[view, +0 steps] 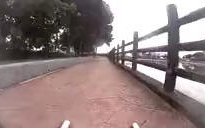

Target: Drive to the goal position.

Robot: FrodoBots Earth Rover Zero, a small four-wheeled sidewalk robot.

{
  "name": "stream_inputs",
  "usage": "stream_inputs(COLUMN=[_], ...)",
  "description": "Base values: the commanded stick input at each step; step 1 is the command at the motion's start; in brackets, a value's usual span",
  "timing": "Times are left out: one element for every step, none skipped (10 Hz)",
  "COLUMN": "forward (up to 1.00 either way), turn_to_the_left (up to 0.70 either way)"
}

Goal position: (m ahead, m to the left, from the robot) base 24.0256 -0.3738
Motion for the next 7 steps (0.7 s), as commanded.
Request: stream_inputs(forward=[1.0, 1.0, 1.0, 1.0, 1.0, 1.0, 1.0], turn_to_the_left=[-0.27, -0.36, -0.13, 0.0, 0.0, 0.0, 0.0])
